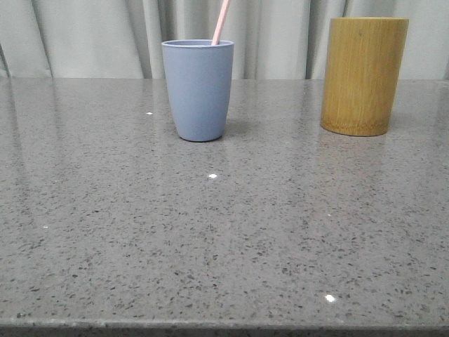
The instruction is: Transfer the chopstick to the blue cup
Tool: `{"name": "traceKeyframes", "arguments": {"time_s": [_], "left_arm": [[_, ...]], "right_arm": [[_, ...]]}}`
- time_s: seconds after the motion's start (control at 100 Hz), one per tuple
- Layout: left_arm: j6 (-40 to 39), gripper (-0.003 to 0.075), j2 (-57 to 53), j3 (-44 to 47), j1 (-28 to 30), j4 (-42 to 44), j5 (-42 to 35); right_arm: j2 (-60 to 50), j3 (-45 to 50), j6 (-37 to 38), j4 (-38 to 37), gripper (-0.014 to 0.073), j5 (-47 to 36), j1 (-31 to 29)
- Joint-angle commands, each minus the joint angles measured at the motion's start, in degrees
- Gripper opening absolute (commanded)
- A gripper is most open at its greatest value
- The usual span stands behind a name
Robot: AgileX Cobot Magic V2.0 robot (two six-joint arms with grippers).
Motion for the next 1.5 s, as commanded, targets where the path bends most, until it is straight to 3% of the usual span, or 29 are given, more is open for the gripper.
{"name": "traceKeyframes", "arguments": {"time_s": [0.0, 0.1, 0.17, 0.58, 1.49], "left_arm": [[-0.5, -0.0019, -2.0, 0.6, 0.2, 0.0, -4.8], [-0.5, -0.0019, -2.0, 0.6, 0.2, 0.0, -4.8], [-0.5, -0.0019, -2.0, 0.6, 0.2, 0.0, -4.8], [-0.5, -0.0019, -2.0, 0.6, 0.2, 0.0, -4.8], [-0.5, -0.0019, -2.0, 0.6, 0.2, 0.0, -4.8]], "right_arm": [[0.5, -1.4, -7.0, 6.0, -0.0068, -4.6, 0.8], [0.1, -0.9, -16.4, 14.4, -0.0068, -4.3, 1.1], [-0.6, -0.6, -19.1, 17.1, -0.0068, -4.1, 1.1], [-6.1, 8.7, -18.2, 17.0, -0.0068, -7.7, 0.2], [-6.1, 8.6, -18.2, 17.0, -0.0068, -8.9, -1.2]]}}
